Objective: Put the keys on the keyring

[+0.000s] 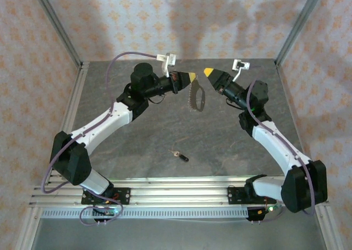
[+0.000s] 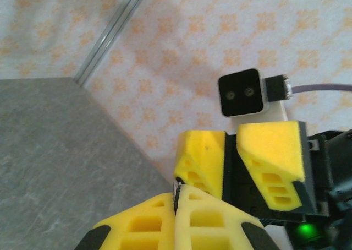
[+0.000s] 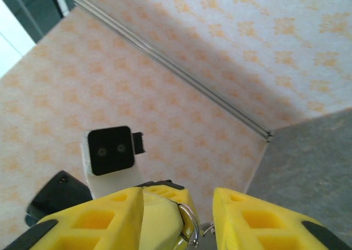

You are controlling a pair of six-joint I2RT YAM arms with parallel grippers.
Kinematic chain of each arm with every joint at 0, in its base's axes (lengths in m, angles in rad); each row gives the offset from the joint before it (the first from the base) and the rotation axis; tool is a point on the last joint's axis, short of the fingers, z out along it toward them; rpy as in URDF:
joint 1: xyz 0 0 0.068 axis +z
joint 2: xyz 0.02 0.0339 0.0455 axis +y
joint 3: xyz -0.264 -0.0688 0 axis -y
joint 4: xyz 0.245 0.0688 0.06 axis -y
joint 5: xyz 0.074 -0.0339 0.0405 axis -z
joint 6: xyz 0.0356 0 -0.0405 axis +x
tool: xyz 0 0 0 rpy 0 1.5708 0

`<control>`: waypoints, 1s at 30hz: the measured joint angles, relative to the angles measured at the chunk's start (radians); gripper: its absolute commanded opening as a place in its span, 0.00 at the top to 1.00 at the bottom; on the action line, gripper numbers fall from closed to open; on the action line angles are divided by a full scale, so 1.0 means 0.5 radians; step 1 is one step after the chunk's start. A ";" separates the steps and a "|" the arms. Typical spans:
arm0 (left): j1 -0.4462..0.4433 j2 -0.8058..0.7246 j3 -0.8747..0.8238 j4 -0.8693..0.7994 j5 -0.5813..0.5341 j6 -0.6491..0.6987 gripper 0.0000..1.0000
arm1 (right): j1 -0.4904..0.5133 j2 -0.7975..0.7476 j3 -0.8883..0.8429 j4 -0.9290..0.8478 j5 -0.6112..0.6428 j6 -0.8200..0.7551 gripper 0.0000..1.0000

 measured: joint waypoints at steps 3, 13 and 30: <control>0.007 0.008 0.001 0.128 0.046 -0.113 1.00 | 0.001 0.063 0.007 0.127 -0.022 0.097 0.66; 0.007 0.072 0.015 0.315 0.104 -0.311 1.00 | 0.018 0.157 0.029 0.323 -0.038 0.256 0.70; 0.007 0.078 0.031 0.343 0.103 -0.359 1.00 | 0.101 0.191 0.070 0.352 -0.064 0.266 0.83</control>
